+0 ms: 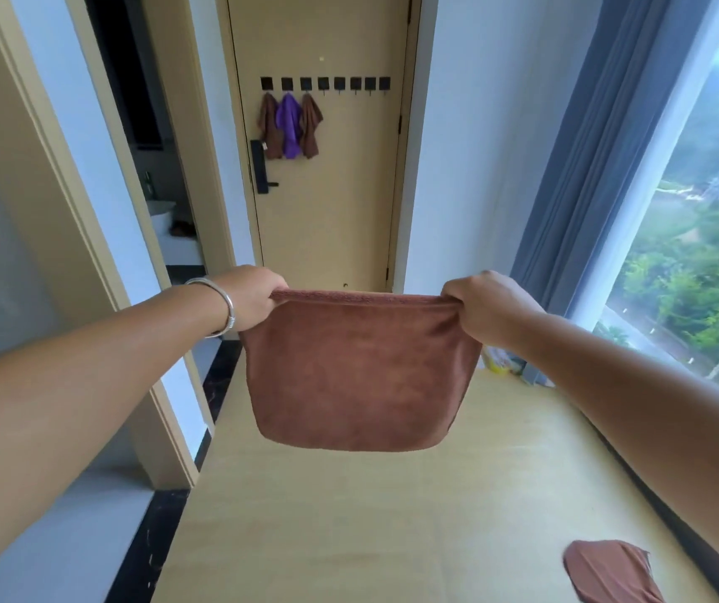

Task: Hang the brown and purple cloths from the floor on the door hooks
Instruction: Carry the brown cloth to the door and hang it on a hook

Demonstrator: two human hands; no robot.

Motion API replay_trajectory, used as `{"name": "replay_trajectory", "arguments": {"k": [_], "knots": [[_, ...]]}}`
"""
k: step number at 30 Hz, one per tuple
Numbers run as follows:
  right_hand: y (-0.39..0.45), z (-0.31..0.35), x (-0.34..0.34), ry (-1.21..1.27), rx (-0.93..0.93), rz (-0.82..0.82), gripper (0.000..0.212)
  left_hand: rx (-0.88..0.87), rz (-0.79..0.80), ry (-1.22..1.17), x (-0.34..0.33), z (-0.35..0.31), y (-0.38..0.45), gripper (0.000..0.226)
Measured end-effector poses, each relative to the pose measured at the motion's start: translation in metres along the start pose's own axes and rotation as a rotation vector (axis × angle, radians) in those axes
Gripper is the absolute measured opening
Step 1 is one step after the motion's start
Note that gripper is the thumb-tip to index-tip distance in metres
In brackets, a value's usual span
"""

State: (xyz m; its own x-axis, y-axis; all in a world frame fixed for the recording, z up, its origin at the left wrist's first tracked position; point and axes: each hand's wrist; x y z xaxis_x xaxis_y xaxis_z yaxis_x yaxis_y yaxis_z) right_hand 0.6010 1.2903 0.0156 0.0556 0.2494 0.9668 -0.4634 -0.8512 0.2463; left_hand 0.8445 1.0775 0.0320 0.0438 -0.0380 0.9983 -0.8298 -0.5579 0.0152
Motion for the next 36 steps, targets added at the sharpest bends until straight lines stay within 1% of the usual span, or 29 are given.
{"name": "replay_trajectory", "arguments": {"k": [3, 5, 8, 11, 14, 16, 19, 22, 24, 29, 36], "knots": [[0.001, 0.002, 0.032, 0.006, 0.012, -0.028, 0.038, 0.016, -0.056, 0.030, 0.036, -0.006, -0.005, 0.027], [0.002, 0.003, 0.052, 0.003, 0.008, -0.067, 0.039, 0.015, -0.091, 0.048, 0.059, -0.011, -0.010, 0.030], [0.006, 0.002, 0.083, -0.042, -0.028, -0.119, 0.040, 0.008, -0.149, 0.068, 0.089, -0.020, -0.015, 0.033], [0.009, 0.000, 0.110, -0.092, -0.040, -0.152, 0.043, 0.000, -0.210, 0.103, 0.113, -0.031, -0.017, 0.028], [0.012, -0.007, 0.131, -0.105, -0.035, -0.175, 0.045, 0.009, -0.245, 0.123, 0.132, -0.043, -0.017, 0.029], [0.013, -0.013, 0.142, -0.090, -0.024, -0.187, 0.047, 0.016, -0.241, 0.132, 0.141, -0.049, -0.017, 0.031], [0.015, -0.022, 0.154, -0.057, -0.015, -0.192, 0.050, 0.032, -0.212, 0.120, 0.148, -0.054, -0.015, 0.029], [0.016, -0.030, 0.159, -0.073, -0.010, -0.209, 0.048, 0.085, -0.184, 0.106, 0.150, -0.060, -0.014, 0.047], [0.016, -0.036, 0.158, -0.095, -0.007, -0.225, 0.048, 0.097, -0.181, 0.075, 0.149, -0.064, -0.011, 0.052], [0.016, -0.048, 0.145, -0.154, 0.019, -0.237, 0.045, 0.092, -0.155, 0.076, 0.139, -0.068, -0.004, 0.051], [0.034, -0.058, 0.134, -0.133, 0.043, -0.261, 0.046, 0.083, -0.146, 0.103, 0.128, -0.064, 0.018, 0.051]]}}
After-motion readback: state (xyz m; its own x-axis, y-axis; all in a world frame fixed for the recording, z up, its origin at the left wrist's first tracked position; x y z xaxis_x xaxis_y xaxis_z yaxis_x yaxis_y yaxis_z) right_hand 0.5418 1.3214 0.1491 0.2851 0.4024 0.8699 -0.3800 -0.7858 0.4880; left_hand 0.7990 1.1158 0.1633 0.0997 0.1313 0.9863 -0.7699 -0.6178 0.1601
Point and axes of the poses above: each hand's wrist, its own y-axis towards the middle knuckle, its own x-axis out of the back of the hand, z = x × y, and after that the axes turned 2 degrees about -x, right-handed
